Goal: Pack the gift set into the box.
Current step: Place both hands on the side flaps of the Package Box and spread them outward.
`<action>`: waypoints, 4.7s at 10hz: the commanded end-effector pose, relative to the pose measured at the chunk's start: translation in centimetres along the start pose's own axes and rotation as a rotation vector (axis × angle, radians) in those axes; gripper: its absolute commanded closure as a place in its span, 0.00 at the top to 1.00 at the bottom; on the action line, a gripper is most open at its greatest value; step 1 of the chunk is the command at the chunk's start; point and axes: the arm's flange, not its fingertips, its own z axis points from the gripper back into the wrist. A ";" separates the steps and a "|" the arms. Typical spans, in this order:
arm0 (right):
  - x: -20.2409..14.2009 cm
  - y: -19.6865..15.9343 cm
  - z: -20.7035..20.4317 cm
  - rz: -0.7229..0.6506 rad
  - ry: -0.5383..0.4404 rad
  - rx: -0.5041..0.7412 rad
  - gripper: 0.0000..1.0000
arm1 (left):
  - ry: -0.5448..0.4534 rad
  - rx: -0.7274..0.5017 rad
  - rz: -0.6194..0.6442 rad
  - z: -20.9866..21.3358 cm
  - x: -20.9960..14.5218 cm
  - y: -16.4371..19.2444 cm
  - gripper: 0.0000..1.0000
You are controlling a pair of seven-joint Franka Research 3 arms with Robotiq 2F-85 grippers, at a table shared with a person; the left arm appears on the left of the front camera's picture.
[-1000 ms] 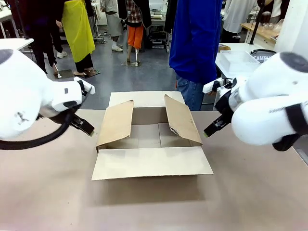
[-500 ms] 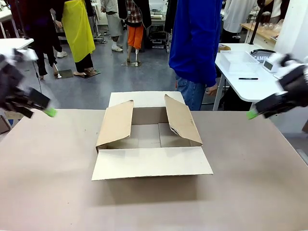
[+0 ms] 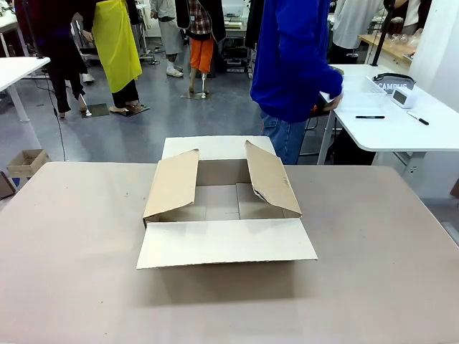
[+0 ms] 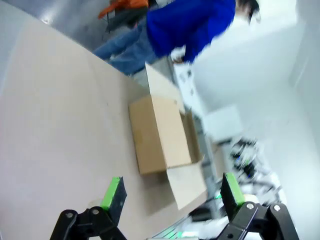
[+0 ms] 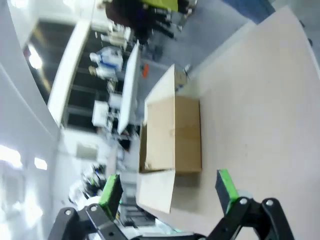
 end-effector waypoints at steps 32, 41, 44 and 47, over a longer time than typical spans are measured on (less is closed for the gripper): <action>-18.2 18.0 -34.9 1.349 0.393 -0.097 1.00 | 0.629 1.096 -0.366 -60.4 -10.6 -18.4 1.00; -18.2 18.0 -34.9 1.349 0.393 -0.097 1.00 | 0.472 1.327 -0.314 -57.6 -9.5 -17.0 1.00; -18.2 18.0 -34.9 1.349 0.393 -0.097 1.00 | 0.433 1.245 -0.316 -54.0 -8.1 -17.7 1.00; -18.2 18.0 -34.9 1.349 0.393 -0.097 1.00 | 0.430 1.120 -0.374 -48.1 -6.2 -17.0 1.00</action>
